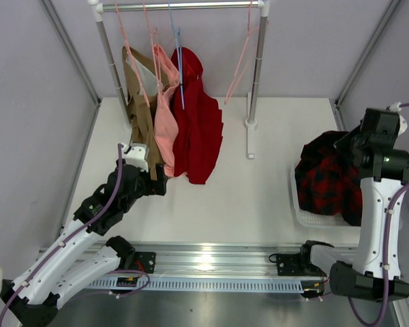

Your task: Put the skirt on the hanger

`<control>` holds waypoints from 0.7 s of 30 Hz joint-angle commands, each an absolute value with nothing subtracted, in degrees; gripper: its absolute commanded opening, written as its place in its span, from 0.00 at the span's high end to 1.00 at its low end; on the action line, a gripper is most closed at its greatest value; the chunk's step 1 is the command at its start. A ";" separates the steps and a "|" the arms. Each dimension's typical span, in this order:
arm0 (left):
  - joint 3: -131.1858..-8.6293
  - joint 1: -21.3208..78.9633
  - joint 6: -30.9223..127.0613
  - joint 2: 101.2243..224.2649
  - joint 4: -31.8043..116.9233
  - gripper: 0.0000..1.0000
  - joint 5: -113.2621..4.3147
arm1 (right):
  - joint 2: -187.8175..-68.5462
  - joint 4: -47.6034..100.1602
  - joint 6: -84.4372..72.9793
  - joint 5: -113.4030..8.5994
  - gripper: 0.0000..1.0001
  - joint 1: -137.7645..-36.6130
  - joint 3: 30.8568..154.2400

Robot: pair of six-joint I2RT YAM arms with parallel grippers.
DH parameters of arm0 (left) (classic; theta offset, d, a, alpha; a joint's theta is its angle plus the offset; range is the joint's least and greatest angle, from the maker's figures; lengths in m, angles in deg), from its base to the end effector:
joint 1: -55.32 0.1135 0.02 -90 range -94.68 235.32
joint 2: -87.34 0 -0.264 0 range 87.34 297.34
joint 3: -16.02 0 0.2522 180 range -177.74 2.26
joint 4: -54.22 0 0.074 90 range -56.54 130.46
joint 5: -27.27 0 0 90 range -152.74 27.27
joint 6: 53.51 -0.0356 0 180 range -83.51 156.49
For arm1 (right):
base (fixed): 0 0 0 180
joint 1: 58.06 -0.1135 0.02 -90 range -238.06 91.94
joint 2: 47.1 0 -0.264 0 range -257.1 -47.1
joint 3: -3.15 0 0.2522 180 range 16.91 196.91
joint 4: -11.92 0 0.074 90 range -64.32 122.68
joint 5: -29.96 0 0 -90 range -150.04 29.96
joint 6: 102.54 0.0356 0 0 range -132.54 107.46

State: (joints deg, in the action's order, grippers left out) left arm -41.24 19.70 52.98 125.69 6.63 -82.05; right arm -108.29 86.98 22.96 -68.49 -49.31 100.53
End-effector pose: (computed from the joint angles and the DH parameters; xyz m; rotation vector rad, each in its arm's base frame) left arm 0.1255 -0.0754 0.3074 0.1358 2.0433 -0.2190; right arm 0.1784 -0.0328 0.4252 0.9172 2.0457 0.0869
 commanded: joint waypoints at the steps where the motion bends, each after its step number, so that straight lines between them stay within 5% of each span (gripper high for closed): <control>1: -43.09 19.46 52.75 125.40 7.06 0.00 -82.42 | -112.03 86.23 18.49 -66.90 1.00 -49.27 116.08; 12: -43.09 19.46 52.75 125.04 7.15 0.01 -82.25 | -125.31 88.96 14.87 -55.40 1.00 -49.27 152.31; 21: -43.26 19.55 52.75 124.61 7.15 0.01 -82.16 | -127.61 78.86 19.01 -33.61 1.00 -51.46 153.32</control>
